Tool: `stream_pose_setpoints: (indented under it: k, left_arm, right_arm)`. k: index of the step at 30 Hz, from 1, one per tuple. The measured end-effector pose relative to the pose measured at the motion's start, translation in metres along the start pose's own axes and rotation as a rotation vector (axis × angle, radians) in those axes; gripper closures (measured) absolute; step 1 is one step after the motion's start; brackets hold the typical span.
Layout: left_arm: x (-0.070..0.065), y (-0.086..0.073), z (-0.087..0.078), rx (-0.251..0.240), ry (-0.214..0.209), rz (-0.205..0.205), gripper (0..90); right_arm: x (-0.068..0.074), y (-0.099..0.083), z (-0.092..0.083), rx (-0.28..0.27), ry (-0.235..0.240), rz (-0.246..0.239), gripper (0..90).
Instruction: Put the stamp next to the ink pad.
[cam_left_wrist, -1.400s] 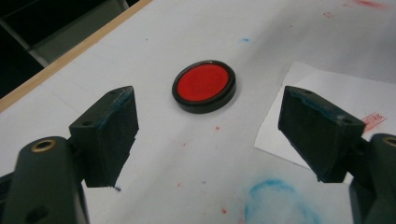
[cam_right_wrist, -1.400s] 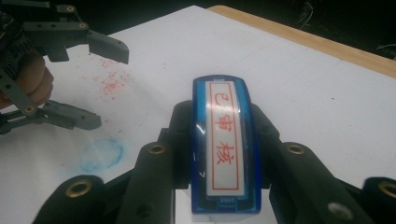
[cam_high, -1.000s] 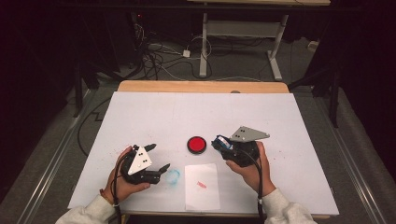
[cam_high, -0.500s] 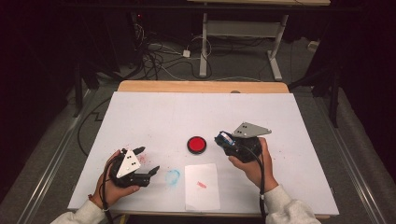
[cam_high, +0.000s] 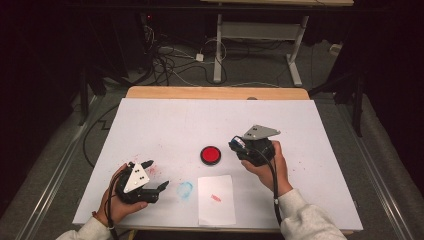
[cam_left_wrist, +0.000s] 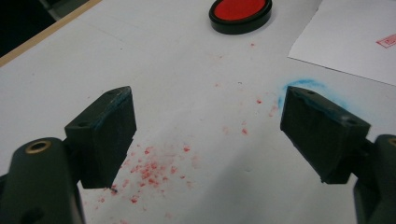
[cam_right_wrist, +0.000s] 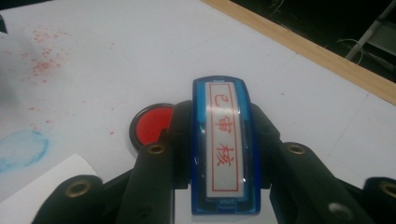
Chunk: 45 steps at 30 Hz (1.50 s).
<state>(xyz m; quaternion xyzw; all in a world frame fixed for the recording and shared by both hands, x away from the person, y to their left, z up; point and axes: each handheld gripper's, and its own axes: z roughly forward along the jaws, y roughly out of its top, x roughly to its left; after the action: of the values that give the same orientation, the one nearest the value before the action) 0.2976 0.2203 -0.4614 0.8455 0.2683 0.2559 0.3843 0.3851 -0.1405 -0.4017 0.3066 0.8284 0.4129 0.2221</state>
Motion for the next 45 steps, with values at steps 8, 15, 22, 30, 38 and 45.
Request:
stream_pose_setpoints:
  k: [8, 15, 22, 30, 38, 45]
  left_arm:
    - [-0.001, 0.001, 0.003, 0.002, -0.011, 0.011, 18.1]
    - [-0.001, 0.002, 0.004, 0.002, -0.014, 0.011, 18.0]
    - [-0.002, 0.002, 0.005, 0.011, -0.027, 0.018, 18.1]
    - [-0.002, 0.001, 0.006, 0.013, -0.028, 0.019, 18.1]
    - [-0.002, 0.001, 0.006, 0.018, -0.031, 0.024, 18.1]
    - [-0.002, 0.001, 0.007, 0.022, -0.034, 0.027, 18.1]
  right_arm:
    - [0.000, -0.005, 0.028, 0.067, -0.008, 0.000, 69.2]
    - [-0.001, -0.013, 0.045, 0.095, -0.008, 0.023, 69.1]
    - [-0.001, -0.022, 0.056, 0.113, -0.008, 0.044, 69.0]
    - [0.003, -0.028, 0.065, 0.129, 0.000, 0.038, 68.8]
    - [0.003, -0.034, 0.068, 0.138, 0.005, 0.051, 68.6]
    - [0.003, -0.037, 0.070, 0.145, -0.001, 0.062, 67.7]
